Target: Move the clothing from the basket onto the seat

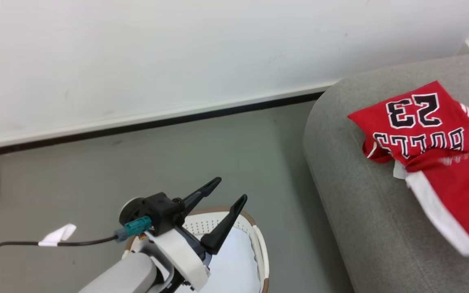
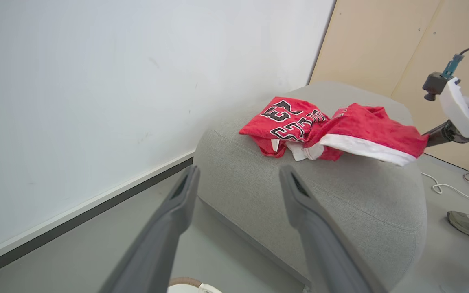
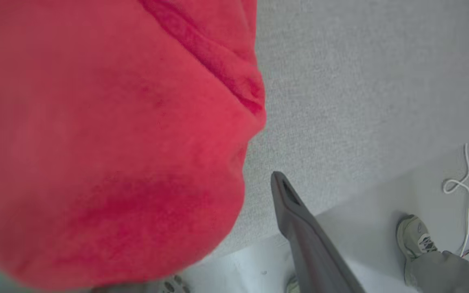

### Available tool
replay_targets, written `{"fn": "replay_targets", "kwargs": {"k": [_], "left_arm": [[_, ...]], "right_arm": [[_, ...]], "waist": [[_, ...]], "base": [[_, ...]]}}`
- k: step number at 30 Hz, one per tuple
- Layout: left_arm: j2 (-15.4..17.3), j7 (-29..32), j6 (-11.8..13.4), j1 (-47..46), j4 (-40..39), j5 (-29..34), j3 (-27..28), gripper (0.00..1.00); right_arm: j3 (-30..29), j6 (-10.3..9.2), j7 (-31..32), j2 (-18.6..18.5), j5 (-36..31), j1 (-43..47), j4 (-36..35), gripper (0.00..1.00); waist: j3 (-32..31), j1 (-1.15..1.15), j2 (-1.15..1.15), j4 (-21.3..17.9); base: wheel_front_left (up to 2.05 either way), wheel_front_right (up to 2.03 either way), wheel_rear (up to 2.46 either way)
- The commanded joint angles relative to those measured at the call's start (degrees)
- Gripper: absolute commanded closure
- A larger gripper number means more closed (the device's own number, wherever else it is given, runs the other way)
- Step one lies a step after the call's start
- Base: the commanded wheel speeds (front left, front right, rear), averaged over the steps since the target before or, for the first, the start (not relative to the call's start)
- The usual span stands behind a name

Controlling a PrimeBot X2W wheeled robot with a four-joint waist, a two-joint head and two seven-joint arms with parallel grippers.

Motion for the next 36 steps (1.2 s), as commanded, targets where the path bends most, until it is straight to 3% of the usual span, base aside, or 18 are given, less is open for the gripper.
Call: {"fn": "replay_targets", "kwargs": {"k": [1, 6, 15, 23, 31, 36], "left_arm": [[-0.20, -0.09, 0.14, 0.95, 0.27, -0.31, 0.26, 0.00], [-0.10, -0.10, 0.47, 1.21, 0.72, -1.03, 0.66, 0.00], [1.02, -0.11, 1.39, 1.33, 0.35, -1.90, 2.81, 0.00], [1.96, -0.12, 3.18, 3.56, -0.35, -2.35, 8.39, 0.00], [3.32, -0.08, 5.16, 7.99, -0.22, -2.04, 16.82, 0.00], [2.88, -0.08, 6.28, 11.85, -0.67, -0.50, 23.40, 0.00]], "right_arm": [[-0.42, -0.13, 4.22, -0.51, 2.81, 1.84, -0.55, 0.00], [-4.28, -0.13, 18.55, 0.53, 8.84, 4.30, -2.92, 0.00], [-11.73, -0.13, 21.78, 5.09, 9.28, 2.73, -13.79, 0.00], [-10.95, -0.13, 11.35, 4.00, 9.31, 2.84, -24.79, 0.00], [-6.15, -0.13, -6.14, 3.64, 7.18, 3.27, -30.01, 0.00], [-4.10, -0.13, -19.53, 6.57, 4.13, 4.87, -31.49, 0.00]], "waist": [[-1.24, 0.01, 0.00, -0.31], [-2.05, 0.01, 0.00, -0.60], [-3.30, 0.01, 0.00, -0.32], [-5.65, 0.01, 0.00, 2.28], [-8.14, 0.01, 0.00, 6.18], [-9.21, 0.01, 0.00, 8.90]], "base": [[0.00, 0.00, 0.00], [0.00, 0.00, 0.00], [0.00, 0.00, 0.00], [0.00, 0.00, 0.00], [0.00, 0.00, 0.00], [0.00, 0.00, 0.00]]}}
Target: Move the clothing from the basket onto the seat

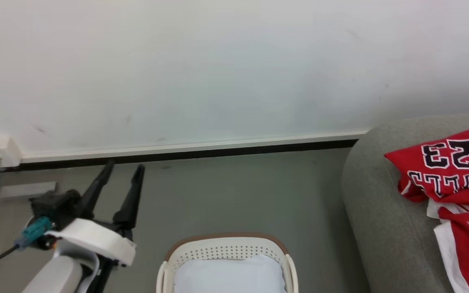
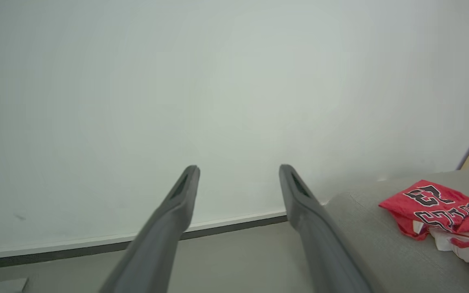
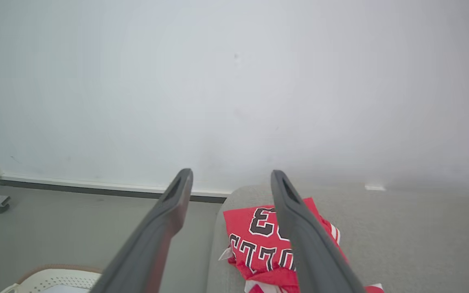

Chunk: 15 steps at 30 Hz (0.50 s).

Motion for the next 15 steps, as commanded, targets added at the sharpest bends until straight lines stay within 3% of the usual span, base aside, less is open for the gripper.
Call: {"fn": "replay_targets", "kwargs": {"k": [1, 11, 15], "left_arm": [[-0.24, -0.02, 0.40, 2.45, -0.05, 1.59, 2.23, 0.00], [-4.96, -0.03, 0.35, 10.23, -1.48, 8.59, 14.11, 0.00], [-9.92, -0.03, -2.62, 14.58, -2.52, 12.87, 21.43, 0.00]], "right_arm": [[1.06, -0.13, -4.53, 1.40, -1.29, 2.08, -0.52, 0.00], [2.74, -0.13, -27.02, 10.79, -10.46, 8.21, 1.97, 0.00], [4.66, -0.13, -35.02, 15.78, -14.01, 12.61, 5.98, 0.00]], "waist": [[-1.03, 0.00, 0.00, 1.86], [-1.96, 0.00, 0.00, 5.43], [-1.87, 0.00, 0.00, 6.39]], "base": [[0.00, 0.00, 0.00], [0.00, 0.00, 0.00], [0.00, 0.00, 0.00]]}}
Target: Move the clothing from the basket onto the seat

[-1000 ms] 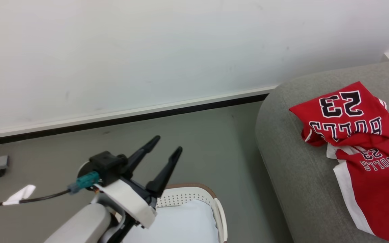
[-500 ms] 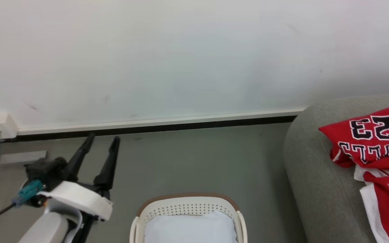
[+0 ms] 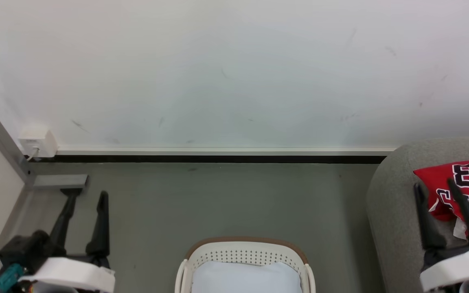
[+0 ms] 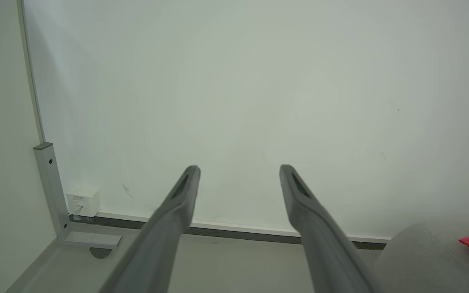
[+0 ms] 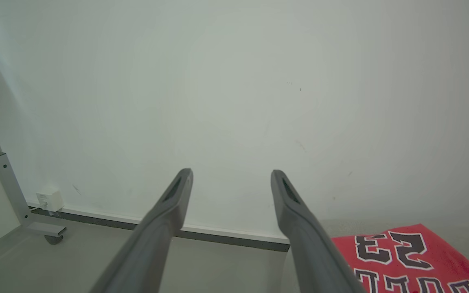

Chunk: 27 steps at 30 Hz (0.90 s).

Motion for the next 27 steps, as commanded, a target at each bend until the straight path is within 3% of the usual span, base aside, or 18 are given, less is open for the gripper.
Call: {"fn": "replay_targets", "kwargs": {"k": [1, 13, 27], "left_arm": [[-2.13, -0.02, -1.86, 2.35, 0.18, 1.73, 2.42, 0.00], [-9.60, -0.02, -6.02, 7.28, 2.87, 9.58, 10.95, 0.00], [-11.02, -0.02, -6.97, 6.49, 3.42, 11.04, 11.59, 0.00]], "right_arm": [[0.59, -0.13, -3.09, 1.63, -1.60, 2.63, 2.15, 0.00], [3.91, -0.13, -10.22, 7.34, -3.30, 6.17, 8.34, 0.00], [4.45, -0.13, -10.32, 8.47, -5.02, 4.69, 7.82, 0.00]], "waist": [[0.02, 0.00, 0.00, 0.44], [-0.27, 0.00, 0.00, -0.26], [-0.06, 0.00, 0.00, -1.17]], "base": [[0.00, 0.00, 0.00], [0.00, 0.00, 0.00], [0.00, 0.00, 0.00]]}}
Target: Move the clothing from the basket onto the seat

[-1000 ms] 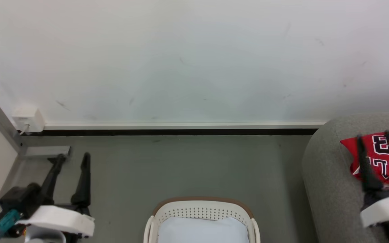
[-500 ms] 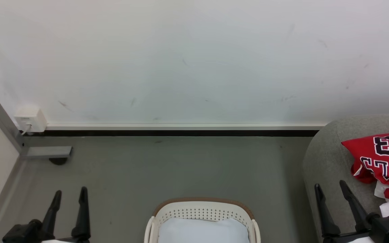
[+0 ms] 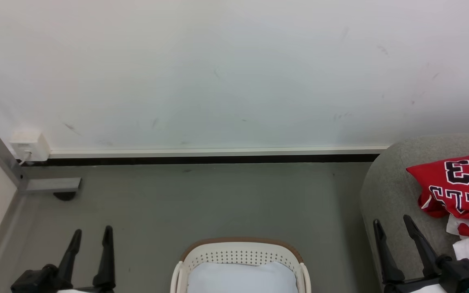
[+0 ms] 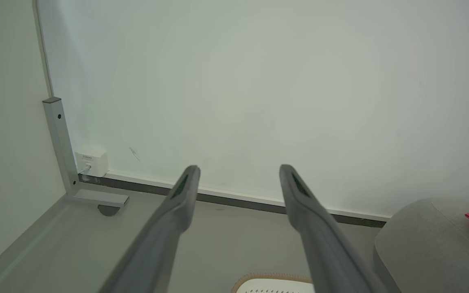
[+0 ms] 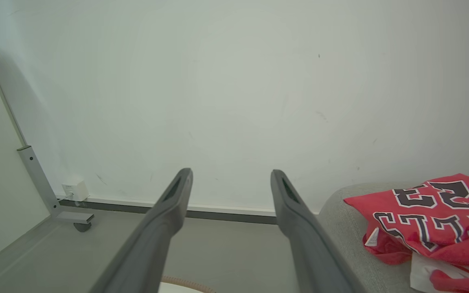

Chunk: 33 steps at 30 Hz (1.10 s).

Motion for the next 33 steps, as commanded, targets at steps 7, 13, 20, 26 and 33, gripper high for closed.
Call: {"fn": "replay_targets", "kwargs": {"k": [7, 13, 20, 26, 33], "left_arm": [[1.30, -0.03, 0.07, -0.32, -0.13, -1.18, -0.90, 0.00], [1.64, -0.03, 0.07, -0.34, -0.20, -1.54, -1.37, 0.00], [1.94, -0.03, 0.06, -0.40, -0.20, -1.81, -1.68, 0.00], [1.52, 0.04, -0.05, 0.12, 0.38, -1.59, -2.42, 1.00], [0.70, 1.91, -0.05, 0.01, 1.50, -7.23, -2.03, 1.00]], "right_arm": [[0.30, -0.13, -0.18, 0.25, -0.32, -0.58, 0.11, 0.00], [0.52, -0.13, -0.18, 0.28, -0.15, -0.63, 0.33, 0.00], [0.47, -0.13, -0.18, 0.32, -0.23, -0.54, 0.51, 0.00], [0.48, 0.00, 0.03, 0.29, 0.01, 0.24, 0.73, 1.00], [-0.33, -0.01, 1.56, 0.41, 5.98, 0.58, 1.38, 1.00]], "waist": [[0.16, 0.00, 0.00, -0.26], [0.15, 0.00, 0.00, -0.32], [0.09, 0.00, 0.00, -0.37], [-0.02, 0.00, 0.00, -0.40], [0.06, 0.00, 0.00, -0.41]], "base": [[0.00, 0.00, 0.00], [0.00, 0.00, 0.00], [0.00, 0.00, 0.00], [0.00, 0.00, 0.00], [0.00, 0.00, 0.00]]}}
